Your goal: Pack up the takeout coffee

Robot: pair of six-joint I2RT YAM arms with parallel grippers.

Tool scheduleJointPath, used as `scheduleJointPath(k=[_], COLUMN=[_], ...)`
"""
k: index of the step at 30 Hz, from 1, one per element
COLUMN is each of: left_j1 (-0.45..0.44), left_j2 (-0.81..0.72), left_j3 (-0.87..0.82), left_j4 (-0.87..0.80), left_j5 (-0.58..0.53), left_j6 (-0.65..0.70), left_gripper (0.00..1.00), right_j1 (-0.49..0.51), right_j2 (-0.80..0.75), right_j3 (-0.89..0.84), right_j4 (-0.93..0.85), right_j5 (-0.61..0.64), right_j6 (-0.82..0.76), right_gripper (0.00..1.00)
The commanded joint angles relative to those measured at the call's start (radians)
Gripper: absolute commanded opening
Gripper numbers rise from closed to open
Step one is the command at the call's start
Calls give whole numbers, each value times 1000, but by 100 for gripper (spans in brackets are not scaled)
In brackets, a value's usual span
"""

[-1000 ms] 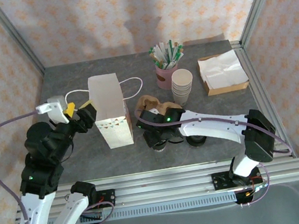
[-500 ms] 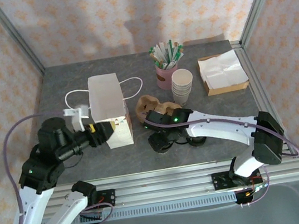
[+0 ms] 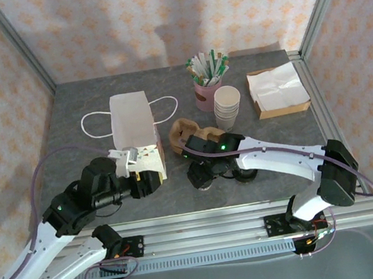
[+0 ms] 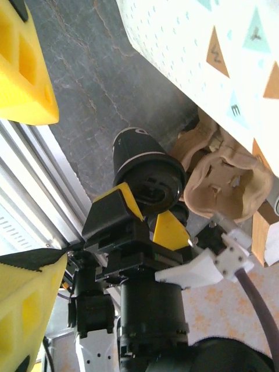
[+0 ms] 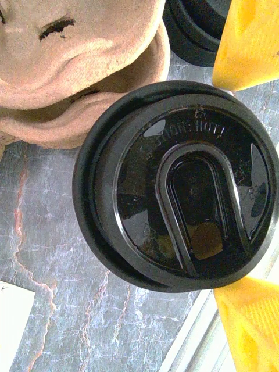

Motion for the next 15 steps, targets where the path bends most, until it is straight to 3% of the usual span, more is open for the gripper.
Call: scheduleJointPath(k=[1, 6, 15], left_j1=[-22, -68, -270], left_j2=[-27, -23, 20], left_j3=[-36, -99, -165], left_j4=[78, 146, 278], left_j5=[-82, -112, -334], left_j6=[-62, -124, -237], left_gripper=[57, 54, 54], right_j1=[-4, -5, -55], right_j2=[-33, -72, -264], right_j3=[30, 32, -106], right_j4=[-28, -23, 59], right_j5=[-1, -15, 2], right_j6=[9, 38, 145], right_gripper=[84, 87, 84])
